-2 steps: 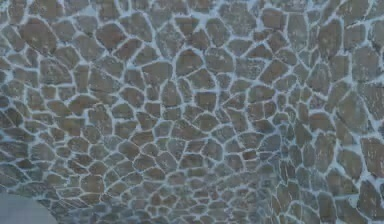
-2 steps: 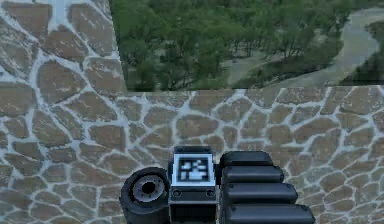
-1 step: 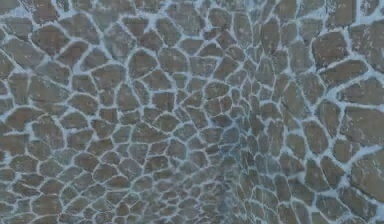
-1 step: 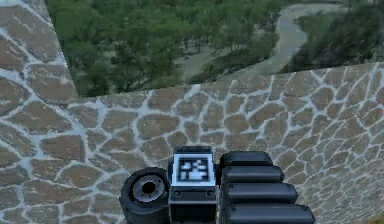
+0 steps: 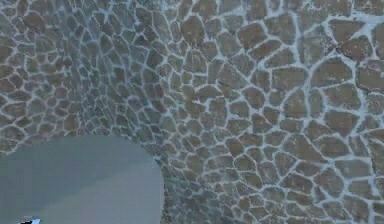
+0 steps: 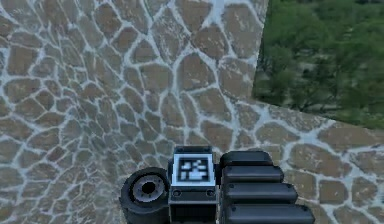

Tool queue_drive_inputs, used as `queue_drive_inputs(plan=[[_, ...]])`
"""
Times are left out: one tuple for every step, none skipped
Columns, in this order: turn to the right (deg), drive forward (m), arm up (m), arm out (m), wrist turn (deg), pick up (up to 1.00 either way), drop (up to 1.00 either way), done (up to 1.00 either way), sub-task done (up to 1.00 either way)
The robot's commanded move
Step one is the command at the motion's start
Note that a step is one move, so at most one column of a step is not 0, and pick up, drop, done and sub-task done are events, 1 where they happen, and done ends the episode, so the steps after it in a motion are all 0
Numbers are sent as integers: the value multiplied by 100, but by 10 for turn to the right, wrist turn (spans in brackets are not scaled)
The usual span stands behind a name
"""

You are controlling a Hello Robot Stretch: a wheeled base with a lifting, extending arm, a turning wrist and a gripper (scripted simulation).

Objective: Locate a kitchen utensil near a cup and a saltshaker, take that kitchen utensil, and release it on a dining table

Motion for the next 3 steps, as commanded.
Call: queue_drive_inputs(plan=[[-450, 0, 0, 0, 0, 0, 0, 0, 0], [-120, 0, 0, 0, 0, 0, 0, 0, 0], [-420, 0, 0, 0, 0, 0, 0, 0, 0]])
